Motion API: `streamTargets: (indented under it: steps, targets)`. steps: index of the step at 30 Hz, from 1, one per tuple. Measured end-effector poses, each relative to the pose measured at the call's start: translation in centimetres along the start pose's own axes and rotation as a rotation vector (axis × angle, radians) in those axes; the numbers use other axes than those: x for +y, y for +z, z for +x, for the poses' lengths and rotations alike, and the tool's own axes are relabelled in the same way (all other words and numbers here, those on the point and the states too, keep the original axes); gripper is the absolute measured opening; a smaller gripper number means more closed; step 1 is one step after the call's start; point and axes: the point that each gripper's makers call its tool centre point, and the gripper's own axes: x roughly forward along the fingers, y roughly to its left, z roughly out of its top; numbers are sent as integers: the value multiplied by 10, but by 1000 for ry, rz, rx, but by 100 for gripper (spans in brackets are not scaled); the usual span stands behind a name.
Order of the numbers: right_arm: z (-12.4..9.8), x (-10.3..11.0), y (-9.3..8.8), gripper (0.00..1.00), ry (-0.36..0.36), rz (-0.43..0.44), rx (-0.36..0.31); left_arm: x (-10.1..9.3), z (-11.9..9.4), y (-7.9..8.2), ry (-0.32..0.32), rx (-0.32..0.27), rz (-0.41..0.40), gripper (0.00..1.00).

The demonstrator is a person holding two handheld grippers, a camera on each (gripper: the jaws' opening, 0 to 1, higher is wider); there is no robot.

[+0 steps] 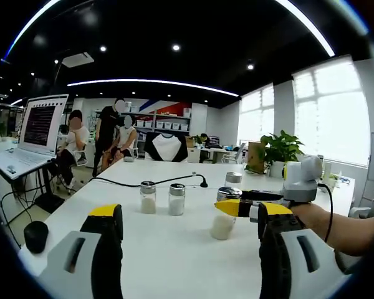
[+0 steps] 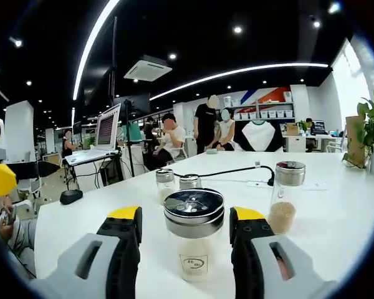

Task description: Rotate the seasoning bottle until the label or dispensing opening points toward the visible target arrow and the bottle remains upright within the marked orientation range

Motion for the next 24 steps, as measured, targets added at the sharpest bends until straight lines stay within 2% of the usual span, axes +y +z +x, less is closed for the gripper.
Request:
streamTargets:
  steps: [6, 8, 10, 13, 19, 20, 22, 24]
  targets:
    - [0, -13, -1, 56, 46, -6, 0, 3, 1, 1, 2, 0, 0, 95]
    - [-2, -14, 2, 56, 85, -23, -7, 3, 1, 1, 3, 0, 0, 95]
    - [-4, -7, 3, 57, 157, -46, -9, 3, 1, 1, 4, 0, -2, 95]
    - [-6, -10, 2, 56, 178, -99, -8, 1, 1, 2, 2, -3, 0, 95]
    - [-8, -3, -1, 55, 324, -108, 5, 0, 0, 2, 4, -5, 0, 95]
    - [-7, -4, 1, 55, 324, -110, -6, 0, 0, 2, 5, -4, -1, 95]
    - [-9, 1, 4, 54, 381, -83, -24, -2, -1, 3, 7, -7, -1, 95]
    - [-9, 2, 4, 54, 408, -76, -27, -2, -1, 3, 6, -8, -2, 94]
